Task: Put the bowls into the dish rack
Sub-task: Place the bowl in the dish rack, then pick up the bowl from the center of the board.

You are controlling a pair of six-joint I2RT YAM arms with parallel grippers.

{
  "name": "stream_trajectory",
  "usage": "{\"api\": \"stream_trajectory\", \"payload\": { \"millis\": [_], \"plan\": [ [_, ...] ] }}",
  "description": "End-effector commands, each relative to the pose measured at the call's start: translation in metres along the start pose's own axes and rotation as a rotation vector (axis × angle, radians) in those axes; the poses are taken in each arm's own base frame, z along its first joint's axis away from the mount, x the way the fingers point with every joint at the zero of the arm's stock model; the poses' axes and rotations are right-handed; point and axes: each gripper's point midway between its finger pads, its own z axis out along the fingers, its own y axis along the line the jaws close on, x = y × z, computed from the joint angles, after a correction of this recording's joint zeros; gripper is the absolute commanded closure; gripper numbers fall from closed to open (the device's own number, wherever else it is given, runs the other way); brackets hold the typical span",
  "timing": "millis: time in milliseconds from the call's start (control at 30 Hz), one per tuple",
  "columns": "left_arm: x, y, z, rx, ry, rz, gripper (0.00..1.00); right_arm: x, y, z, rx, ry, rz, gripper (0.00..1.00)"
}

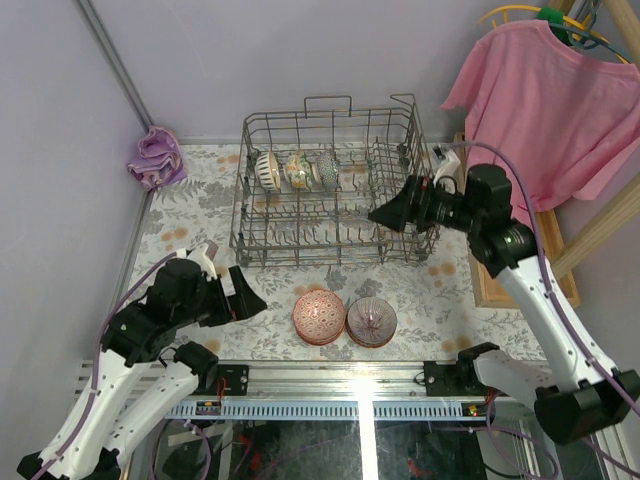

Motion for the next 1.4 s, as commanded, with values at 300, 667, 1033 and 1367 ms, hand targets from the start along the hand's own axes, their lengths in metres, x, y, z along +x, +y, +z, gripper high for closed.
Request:
{"api": "stream_trajectory", "payload": {
  "millis": [300, 667, 1033, 1367],
  "plan": [
    [0.012, -0.017, -0.008, 0.109, 0.045, 0.008, 0.0, 0.115, -0.017, -0.06, 0.076, 0.096, 0.122, 0.01],
    [0.022, -0.015, -0.007, 0.139, 0.058, -0.016, 0.0, 0.174, -0.038, -0.079, 0.127, 0.134, 0.226, 0.01],
    [0.031, -0.012, 0.006, 0.159, 0.08, -0.043, 0.0, 0.201, -0.052, -0.083, 0.163, 0.155, 0.28, 0.01],
    [0.037, -0.013, 0.007, 0.197, 0.072, -0.068, 0.0, 0.211, -0.062, -0.079, 0.176, 0.173, 0.293, 0.01]
  ]
}}
